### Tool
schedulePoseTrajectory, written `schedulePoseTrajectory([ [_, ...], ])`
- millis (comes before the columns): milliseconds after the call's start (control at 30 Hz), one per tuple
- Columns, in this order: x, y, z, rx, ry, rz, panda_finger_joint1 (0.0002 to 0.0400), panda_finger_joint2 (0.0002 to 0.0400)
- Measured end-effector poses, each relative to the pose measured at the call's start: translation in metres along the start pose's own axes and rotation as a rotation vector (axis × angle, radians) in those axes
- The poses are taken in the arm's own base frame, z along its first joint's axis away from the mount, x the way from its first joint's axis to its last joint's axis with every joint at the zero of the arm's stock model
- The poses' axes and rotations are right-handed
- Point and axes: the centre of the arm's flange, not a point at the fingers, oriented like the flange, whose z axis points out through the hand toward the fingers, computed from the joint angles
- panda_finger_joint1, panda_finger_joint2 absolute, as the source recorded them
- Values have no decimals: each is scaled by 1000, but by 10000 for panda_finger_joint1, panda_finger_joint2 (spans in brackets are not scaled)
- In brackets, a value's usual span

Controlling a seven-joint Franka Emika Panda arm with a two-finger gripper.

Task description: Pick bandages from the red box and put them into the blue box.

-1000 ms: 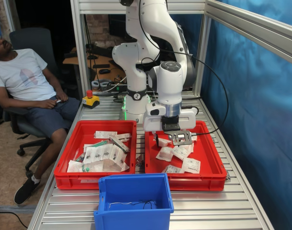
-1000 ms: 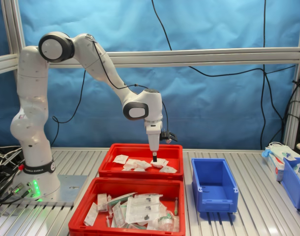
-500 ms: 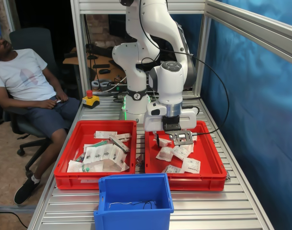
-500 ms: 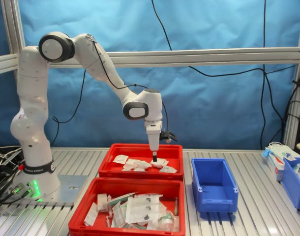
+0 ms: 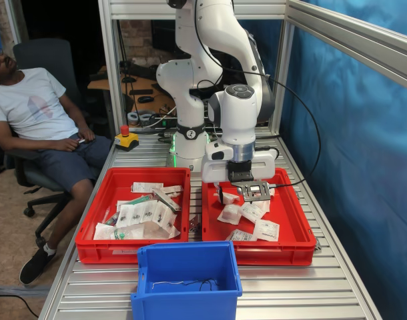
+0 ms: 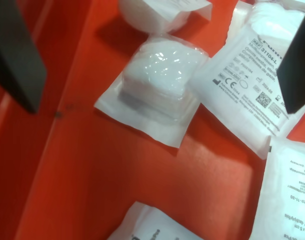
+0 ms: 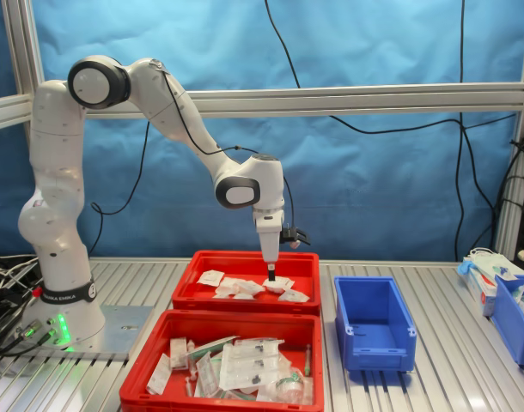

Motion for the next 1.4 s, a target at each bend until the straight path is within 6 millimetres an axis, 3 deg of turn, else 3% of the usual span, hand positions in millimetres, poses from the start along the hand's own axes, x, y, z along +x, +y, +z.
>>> schedulePoseTrajectory([
  [300, -3, -4, -1, 3, 1, -9, 400, 400],
  [1067, -38, -26, -1, 5, -4, -87, 400, 400],
  [1400, -51, -17, 12, -24, -24, -100, 400, 400],
])
